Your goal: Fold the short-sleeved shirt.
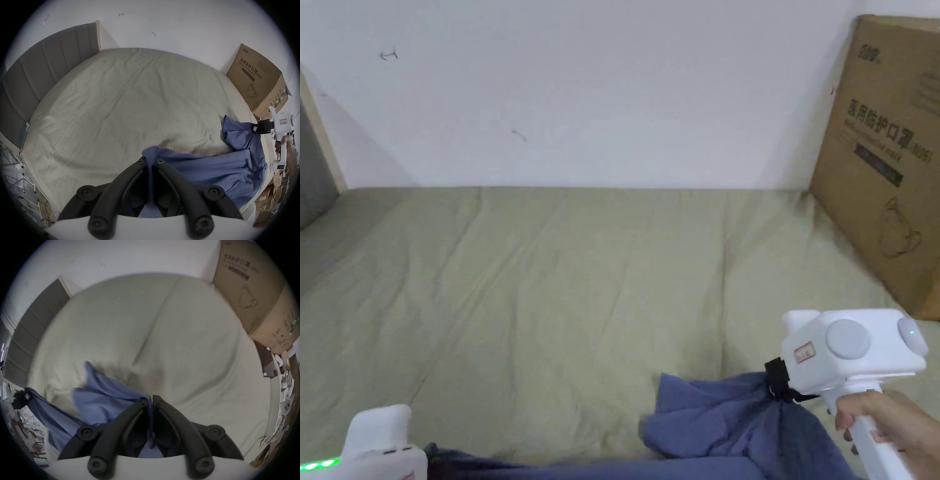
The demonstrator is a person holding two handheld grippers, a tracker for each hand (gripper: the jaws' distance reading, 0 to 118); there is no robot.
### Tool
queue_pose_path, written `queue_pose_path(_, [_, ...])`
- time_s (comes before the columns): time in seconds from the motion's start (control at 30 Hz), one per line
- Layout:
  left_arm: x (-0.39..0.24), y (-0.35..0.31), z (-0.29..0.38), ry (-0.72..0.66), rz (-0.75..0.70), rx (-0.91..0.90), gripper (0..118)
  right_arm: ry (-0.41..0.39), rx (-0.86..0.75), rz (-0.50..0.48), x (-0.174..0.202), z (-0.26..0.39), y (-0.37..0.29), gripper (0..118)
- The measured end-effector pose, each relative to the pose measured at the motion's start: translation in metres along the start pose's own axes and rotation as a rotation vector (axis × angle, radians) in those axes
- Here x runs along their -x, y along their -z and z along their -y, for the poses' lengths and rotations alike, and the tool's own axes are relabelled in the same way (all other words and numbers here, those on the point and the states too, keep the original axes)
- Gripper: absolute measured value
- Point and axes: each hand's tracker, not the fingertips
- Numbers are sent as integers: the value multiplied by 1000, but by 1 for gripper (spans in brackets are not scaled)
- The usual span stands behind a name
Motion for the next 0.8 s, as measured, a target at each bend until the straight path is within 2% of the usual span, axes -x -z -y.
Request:
queue_pose_path(0.13, [-6,-26,-31,26,-19,-92,5,82,-149,-49,-14,-24,-83,5])
queue_pose_path(0.33, [-15,-87,-99,54,-39,-280,5,182,-367,-39,-39,-43,-205,5])
queue_pose_path(0.43, [-23,-120,-133,90,-65,-378,5,277,-448,-69,-63,-61,-246,5])
queue_pose_path(0.5, [-32,-145,-160,108,-44,-432,5,280,-468,-86,-68,-79,-269,5])
queue_pose_path(0.67, [-58,-183,-228,164,-107,-550,5,330,-563,-124,-71,-133,-310,5])
queue_pose_path(0.77, [-64,-199,-272,173,-123,-601,5,342,-600,-84,-67,-171,-334,5])
queue_pose_path(0.8, [-66,-202,-288,161,-163,-617,5,354,-610,0,-63,-187,-342,5])
